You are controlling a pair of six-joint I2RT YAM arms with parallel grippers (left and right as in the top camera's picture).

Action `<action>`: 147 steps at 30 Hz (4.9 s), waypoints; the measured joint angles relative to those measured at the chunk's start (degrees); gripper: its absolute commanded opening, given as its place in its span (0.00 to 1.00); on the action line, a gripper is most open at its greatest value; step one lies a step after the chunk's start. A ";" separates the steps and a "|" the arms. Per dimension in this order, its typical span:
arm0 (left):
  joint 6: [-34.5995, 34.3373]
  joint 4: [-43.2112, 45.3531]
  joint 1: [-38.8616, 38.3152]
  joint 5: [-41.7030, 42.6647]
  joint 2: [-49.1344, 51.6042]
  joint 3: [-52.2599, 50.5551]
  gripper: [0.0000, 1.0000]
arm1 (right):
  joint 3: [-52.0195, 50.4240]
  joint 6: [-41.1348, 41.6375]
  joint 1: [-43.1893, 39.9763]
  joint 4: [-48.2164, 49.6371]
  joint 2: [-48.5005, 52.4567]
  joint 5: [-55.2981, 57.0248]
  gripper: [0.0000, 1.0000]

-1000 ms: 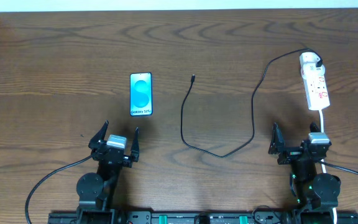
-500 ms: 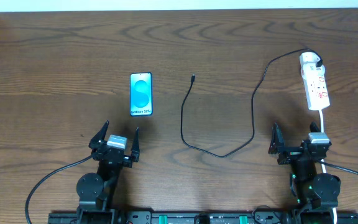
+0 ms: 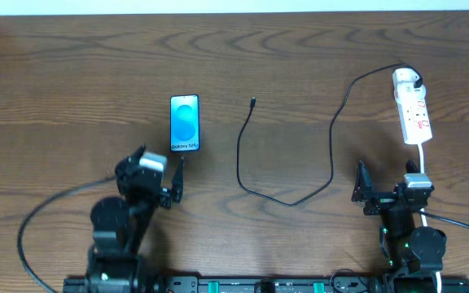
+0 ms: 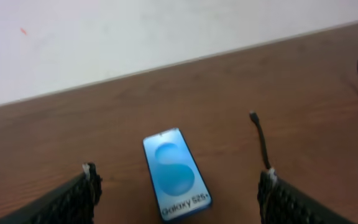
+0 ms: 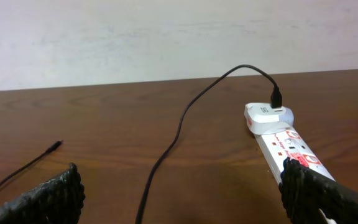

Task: Plug charger to phone and switch on socket
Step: 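Move the left gripper forward over the blue phone, then lower the left gripper toward the phone's top end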

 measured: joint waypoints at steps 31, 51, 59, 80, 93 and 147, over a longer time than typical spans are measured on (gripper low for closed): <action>-0.22 -54.42 0.00 2.84 61.40 70.07 0.82 | 0.00 0.02 0.00 -0.02 0.00 -0.02 0.99; -0.22 -55.56 -0.02 5.35 66.31 75.84 0.83 | 0.00 0.00 0.00 0.00 0.00 -0.02 0.99; -0.83 -55.10 -0.02 5.27 68.91 75.87 0.82 | 0.00 0.00 0.00 0.00 0.00 0.00 0.99; -4.48 -53.24 -0.02 2.27 77.20 75.87 0.82 | 0.00 0.00 0.00 0.00 0.00 -0.02 0.99; -4.94 -52.09 -0.02 2.25 81.42 75.87 0.82 | 0.00 0.00 0.00 0.00 0.00 0.00 0.99; -9.88 -49.05 -1.97 -7.02 90.64 75.87 0.82 | 0.00 0.00 0.00 0.00 0.00 0.00 0.99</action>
